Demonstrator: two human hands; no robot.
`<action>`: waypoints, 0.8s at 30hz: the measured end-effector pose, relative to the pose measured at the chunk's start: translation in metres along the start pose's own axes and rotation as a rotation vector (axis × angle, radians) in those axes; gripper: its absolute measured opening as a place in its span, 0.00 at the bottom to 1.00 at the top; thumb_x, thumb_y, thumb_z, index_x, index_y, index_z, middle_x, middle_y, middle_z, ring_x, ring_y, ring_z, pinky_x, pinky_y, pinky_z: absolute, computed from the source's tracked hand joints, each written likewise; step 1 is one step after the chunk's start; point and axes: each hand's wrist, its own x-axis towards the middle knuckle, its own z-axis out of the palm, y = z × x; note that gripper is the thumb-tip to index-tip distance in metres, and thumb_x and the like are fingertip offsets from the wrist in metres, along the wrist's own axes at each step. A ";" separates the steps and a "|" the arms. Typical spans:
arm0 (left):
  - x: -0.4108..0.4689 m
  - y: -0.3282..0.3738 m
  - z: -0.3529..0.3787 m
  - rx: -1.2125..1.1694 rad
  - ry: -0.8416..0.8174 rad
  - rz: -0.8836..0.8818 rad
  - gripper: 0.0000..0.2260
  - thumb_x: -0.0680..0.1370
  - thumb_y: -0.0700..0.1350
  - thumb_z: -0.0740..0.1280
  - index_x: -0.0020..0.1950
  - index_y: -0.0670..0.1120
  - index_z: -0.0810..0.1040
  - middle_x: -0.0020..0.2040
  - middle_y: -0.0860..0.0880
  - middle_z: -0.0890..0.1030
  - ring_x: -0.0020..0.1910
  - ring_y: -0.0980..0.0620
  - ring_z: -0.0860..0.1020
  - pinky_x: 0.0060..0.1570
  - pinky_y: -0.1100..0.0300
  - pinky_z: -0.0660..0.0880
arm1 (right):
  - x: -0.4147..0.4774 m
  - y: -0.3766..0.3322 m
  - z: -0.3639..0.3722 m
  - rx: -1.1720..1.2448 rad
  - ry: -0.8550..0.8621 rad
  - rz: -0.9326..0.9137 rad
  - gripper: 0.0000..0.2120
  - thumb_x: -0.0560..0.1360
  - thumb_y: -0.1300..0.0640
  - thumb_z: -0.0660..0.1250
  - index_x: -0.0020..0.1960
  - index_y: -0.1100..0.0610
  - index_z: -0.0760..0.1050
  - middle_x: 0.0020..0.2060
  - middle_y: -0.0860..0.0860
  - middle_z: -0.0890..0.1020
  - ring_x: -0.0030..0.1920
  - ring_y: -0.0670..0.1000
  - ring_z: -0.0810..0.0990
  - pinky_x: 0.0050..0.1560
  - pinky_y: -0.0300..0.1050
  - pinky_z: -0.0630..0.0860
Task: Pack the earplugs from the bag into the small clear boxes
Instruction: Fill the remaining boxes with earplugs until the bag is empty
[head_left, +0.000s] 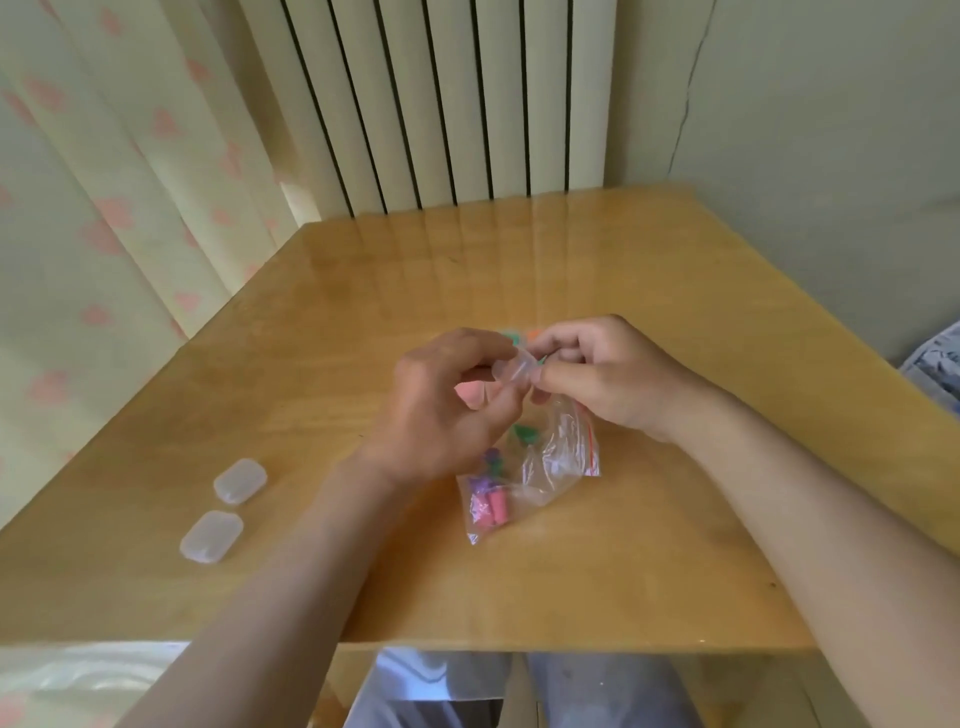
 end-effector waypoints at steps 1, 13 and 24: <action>0.000 -0.001 0.001 -0.034 -0.010 -0.008 0.10 0.73 0.39 0.75 0.52 0.38 0.82 0.49 0.45 0.84 0.46 0.50 0.84 0.45 0.53 0.82 | 0.001 0.000 0.001 0.010 0.006 0.009 0.08 0.75 0.58 0.73 0.53 0.59 0.82 0.31 0.47 0.83 0.38 0.42 0.82 0.35 0.30 0.72; -0.007 -0.015 0.007 -0.081 -0.055 0.002 0.12 0.73 0.38 0.72 0.56 0.40 0.80 0.45 0.46 0.84 0.46 0.45 0.84 0.45 0.47 0.79 | -0.001 -0.004 0.008 0.046 -0.007 0.098 0.11 0.73 0.63 0.71 0.54 0.63 0.78 0.33 0.52 0.84 0.25 0.42 0.72 0.24 0.29 0.65; -0.008 -0.002 0.006 -0.094 0.024 -0.078 0.09 0.74 0.41 0.72 0.53 0.41 0.83 0.44 0.49 0.85 0.44 0.53 0.84 0.45 0.54 0.81 | 0.000 -0.003 0.013 0.060 0.027 0.098 0.11 0.72 0.65 0.71 0.52 0.67 0.75 0.30 0.52 0.83 0.24 0.40 0.74 0.24 0.29 0.66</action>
